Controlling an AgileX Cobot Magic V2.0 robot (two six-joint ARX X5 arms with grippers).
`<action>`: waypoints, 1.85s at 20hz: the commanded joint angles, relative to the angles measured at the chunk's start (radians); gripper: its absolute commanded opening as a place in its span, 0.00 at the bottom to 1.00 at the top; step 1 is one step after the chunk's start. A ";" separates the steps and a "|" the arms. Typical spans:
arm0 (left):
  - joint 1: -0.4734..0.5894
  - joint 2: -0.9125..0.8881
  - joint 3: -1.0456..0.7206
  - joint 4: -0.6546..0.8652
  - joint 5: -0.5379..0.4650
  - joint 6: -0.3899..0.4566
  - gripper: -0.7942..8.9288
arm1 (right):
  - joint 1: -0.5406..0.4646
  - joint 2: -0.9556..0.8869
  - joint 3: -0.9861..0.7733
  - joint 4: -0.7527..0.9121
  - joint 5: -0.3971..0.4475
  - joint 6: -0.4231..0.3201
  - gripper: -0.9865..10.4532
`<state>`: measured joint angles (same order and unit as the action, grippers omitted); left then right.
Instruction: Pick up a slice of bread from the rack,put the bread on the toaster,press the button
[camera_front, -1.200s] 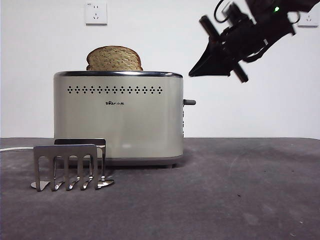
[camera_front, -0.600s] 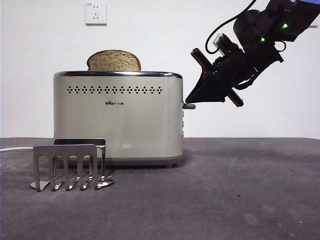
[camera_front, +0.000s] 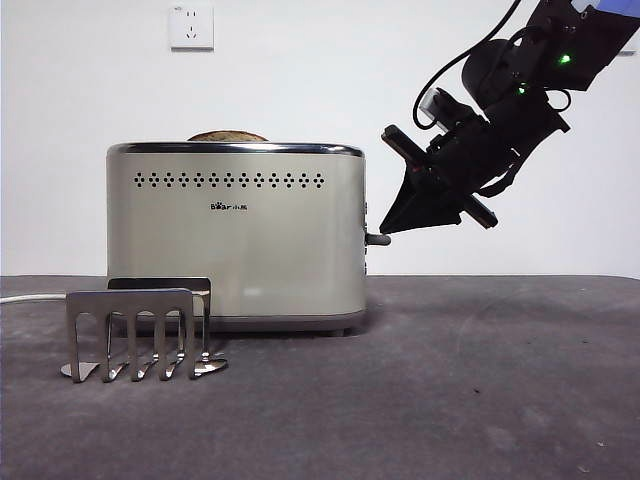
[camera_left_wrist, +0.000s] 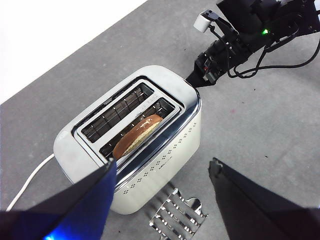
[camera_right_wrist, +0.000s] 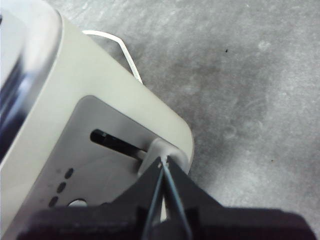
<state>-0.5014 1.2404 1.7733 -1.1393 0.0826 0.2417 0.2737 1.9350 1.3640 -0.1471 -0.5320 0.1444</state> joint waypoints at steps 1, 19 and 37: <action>-0.003 0.000 -0.005 0.000 0.003 -0.007 0.41 | 0.011 0.054 -0.014 -0.031 0.011 -0.012 0.08; -0.003 0.000 -0.005 -0.017 0.003 -0.007 0.41 | 0.016 0.083 -0.014 -0.049 0.013 -0.015 0.08; -0.003 0.000 -0.005 -0.060 0.003 -0.007 0.40 | 0.018 -0.585 -0.007 -0.594 0.008 -0.156 0.08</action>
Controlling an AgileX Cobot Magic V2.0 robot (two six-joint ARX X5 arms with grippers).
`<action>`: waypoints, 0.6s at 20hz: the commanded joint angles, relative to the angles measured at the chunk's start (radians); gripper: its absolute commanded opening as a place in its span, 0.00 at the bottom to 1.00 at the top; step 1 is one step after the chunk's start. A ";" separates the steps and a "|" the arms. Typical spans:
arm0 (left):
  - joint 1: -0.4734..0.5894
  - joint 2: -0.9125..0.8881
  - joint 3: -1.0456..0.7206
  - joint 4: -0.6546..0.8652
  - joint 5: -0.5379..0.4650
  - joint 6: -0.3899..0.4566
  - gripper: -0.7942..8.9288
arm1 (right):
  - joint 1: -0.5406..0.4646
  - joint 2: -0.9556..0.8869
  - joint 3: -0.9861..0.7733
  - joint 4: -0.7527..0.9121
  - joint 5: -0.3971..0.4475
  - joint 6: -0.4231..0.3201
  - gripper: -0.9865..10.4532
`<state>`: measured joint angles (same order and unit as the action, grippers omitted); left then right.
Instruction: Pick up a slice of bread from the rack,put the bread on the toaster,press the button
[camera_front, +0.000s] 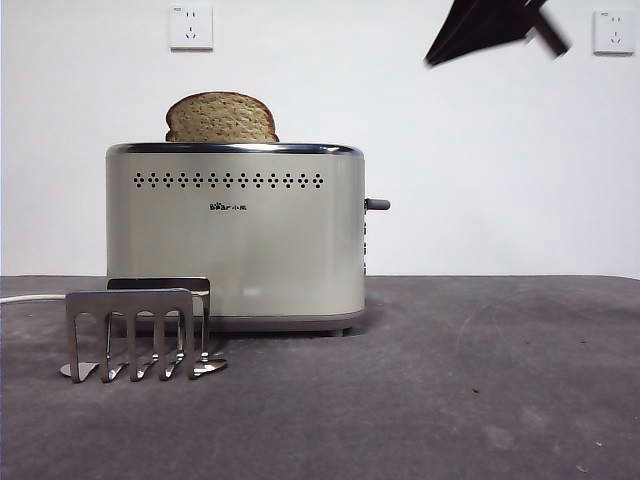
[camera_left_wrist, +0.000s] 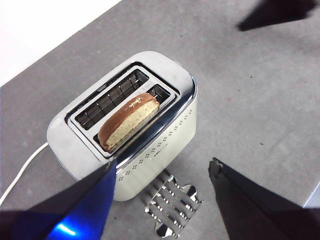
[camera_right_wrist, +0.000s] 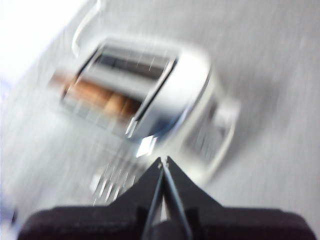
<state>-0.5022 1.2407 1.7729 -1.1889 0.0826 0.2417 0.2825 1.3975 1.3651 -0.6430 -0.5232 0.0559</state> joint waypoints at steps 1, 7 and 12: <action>-0.002 0.000 -0.005 -0.022 0.004 -0.007 0.40 | 0.009 -0.085 -0.008 -0.172 -0.002 -0.092 0.08; -0.002 0.000 -0.005 -0.125 0.034 -0.008 0.33 | 0.009 -0.255 -0.008 -0.459 -0.002 -0.186 0.08; -0.002 0.000 -0.005 -0.159 0.137 -0.008 0.07 | 0.009 -0.293 -0.008 -0.466 0.000 -0.182 0.09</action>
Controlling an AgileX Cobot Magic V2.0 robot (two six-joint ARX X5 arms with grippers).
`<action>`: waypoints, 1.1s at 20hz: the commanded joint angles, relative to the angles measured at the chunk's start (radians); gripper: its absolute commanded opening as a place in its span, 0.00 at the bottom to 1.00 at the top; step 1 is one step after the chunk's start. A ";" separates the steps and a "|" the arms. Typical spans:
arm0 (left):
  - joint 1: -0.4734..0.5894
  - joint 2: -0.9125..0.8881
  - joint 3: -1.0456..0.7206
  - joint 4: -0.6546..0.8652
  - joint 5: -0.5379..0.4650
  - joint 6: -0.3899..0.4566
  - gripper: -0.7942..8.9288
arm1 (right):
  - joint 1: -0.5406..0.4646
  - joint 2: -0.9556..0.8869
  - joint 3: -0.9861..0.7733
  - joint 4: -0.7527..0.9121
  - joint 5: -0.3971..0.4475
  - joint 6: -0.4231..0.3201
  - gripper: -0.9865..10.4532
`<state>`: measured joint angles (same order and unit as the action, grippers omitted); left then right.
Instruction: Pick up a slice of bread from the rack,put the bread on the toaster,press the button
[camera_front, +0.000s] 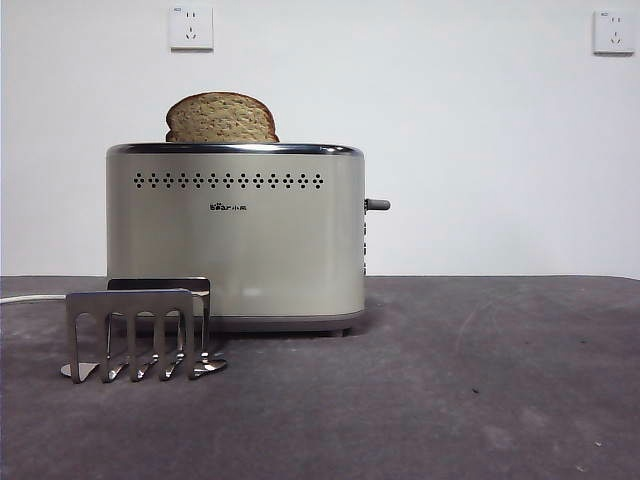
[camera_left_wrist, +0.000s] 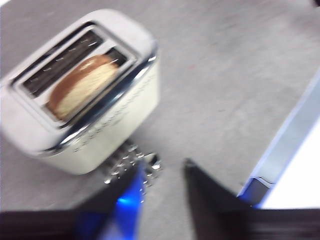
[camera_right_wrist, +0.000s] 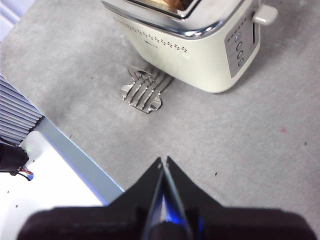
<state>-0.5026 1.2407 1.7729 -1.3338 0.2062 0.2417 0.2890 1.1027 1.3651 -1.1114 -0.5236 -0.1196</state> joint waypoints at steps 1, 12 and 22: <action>-0.002 0.000 -0.005 -0.014 0.011 -0.012 0.07 | 0.002 0.002 -0.008 0.003 0.001 -0.005 0.09; -0.002 0.000 -0.005 -0.013 0.005 -0.013 0.08 | 0.000 0.002 -0.008 0.003 0.006 -0.006 0.09; 0.199 -0.234 -0.166 0.588 0.052 0.039 0.08 | 0.000 0.002 -0.008 0.003 0.006 -0.006 0.09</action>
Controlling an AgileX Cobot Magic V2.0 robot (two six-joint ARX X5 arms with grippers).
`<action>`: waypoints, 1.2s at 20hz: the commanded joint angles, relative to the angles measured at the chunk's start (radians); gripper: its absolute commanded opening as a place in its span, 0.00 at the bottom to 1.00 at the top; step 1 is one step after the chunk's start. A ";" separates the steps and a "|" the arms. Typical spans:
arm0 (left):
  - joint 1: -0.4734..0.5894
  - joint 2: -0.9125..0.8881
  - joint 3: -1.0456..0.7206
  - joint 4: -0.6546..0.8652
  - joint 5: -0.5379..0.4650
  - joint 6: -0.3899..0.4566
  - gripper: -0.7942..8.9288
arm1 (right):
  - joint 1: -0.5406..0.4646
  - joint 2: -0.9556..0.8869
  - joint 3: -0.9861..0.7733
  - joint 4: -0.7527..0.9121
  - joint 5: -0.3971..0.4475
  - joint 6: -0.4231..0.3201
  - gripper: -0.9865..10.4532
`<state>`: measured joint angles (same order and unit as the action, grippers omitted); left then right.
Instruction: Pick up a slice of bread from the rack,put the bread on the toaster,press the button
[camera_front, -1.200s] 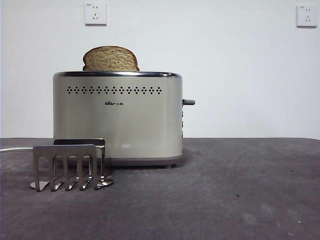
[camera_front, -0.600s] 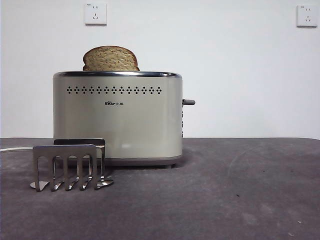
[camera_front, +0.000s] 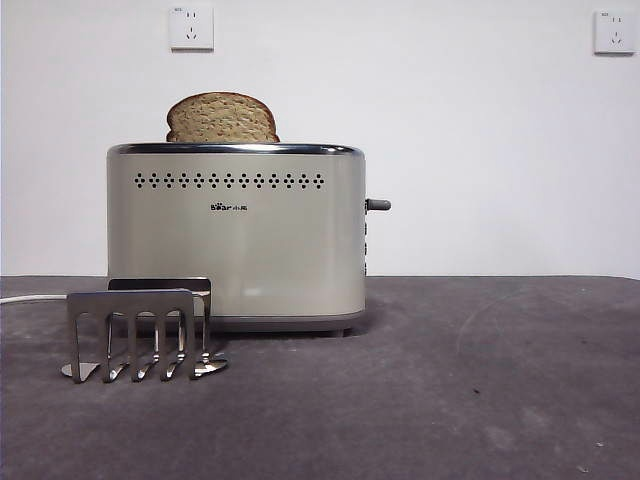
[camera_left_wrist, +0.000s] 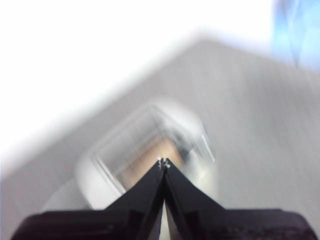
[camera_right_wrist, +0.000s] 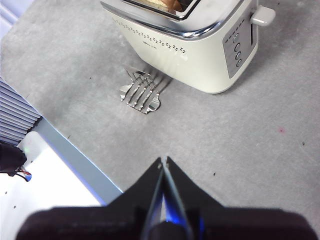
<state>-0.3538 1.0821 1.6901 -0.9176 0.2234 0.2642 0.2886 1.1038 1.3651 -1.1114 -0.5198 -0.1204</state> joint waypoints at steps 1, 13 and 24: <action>0.090 -0.136 -0.174 0.293 0.047 0.016 0.08 | 0.001 0.001 -0.008 0.003 0.003 -0.005 0.09; 0.334 -0.789 -1.221 0.903 -0.153 -0.037 0.08 | 0.001 0.001 -0.008 0.003 0.003 -0.005 0.09; 0.336 -1.012 -1.616 0.896 -0.172 -0.109 0.08 | 0.001 0.001 -0.008 0.003 0.003 -0.005 0.09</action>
<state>-0.0208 0.0738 0.0795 -0.0299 0.0544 0.1688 0.2886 1.1038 1.3651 -1.1114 -0.5198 -0.1200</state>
